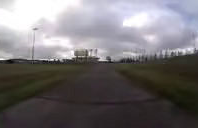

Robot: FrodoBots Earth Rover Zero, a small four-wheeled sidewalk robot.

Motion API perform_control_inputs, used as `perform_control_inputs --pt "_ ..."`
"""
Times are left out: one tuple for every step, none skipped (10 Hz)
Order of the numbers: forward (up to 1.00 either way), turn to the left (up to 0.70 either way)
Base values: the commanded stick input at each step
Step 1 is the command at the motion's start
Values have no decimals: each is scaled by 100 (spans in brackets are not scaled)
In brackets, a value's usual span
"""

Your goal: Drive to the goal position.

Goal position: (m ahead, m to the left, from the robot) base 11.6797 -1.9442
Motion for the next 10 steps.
perform_control_inputs --pt "100 0" --pt "100 0" --pt "100 0" --pt "100 0" --pt "49 0" --pt "0 0" --pt "0 0" --pt "54 0" --pt "100 -5" --pt "100 -21"
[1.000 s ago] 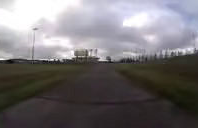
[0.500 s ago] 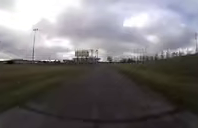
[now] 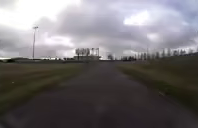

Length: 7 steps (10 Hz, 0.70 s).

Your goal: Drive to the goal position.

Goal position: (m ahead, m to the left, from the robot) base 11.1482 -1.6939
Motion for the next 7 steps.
perform_control_inputs --pt "100 -32" --pt "100 -34" --pt "100 -8" --pt "100 -19" --pt "100 -34" --pt "100 -22" --pt "100 -10"
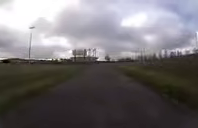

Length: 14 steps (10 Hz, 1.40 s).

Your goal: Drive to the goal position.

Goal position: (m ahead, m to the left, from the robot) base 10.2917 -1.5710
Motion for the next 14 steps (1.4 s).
perform_control_inputs --pt "100 -37" --pt "100 -26" --pt "100 -12" --pt "100 0" --pt "100 0" --pt "100 0" --pt "100 0" --pt "100 0" --pt "100 0" --pt "100 0" --pt "100 0" --pt "100 0" --pt "100 0" --pt "100 0"
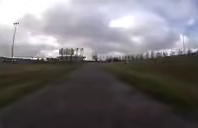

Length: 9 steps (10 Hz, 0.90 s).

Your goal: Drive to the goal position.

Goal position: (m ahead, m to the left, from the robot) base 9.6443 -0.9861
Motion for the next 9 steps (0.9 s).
perform_control_inputs --pt "100 0" --pt "100 0" --pt "100 0" --pt "100 0" --pt "100 0" --pt "100 0" --pt "100 0" --pt "100 0" --pt "100 0"
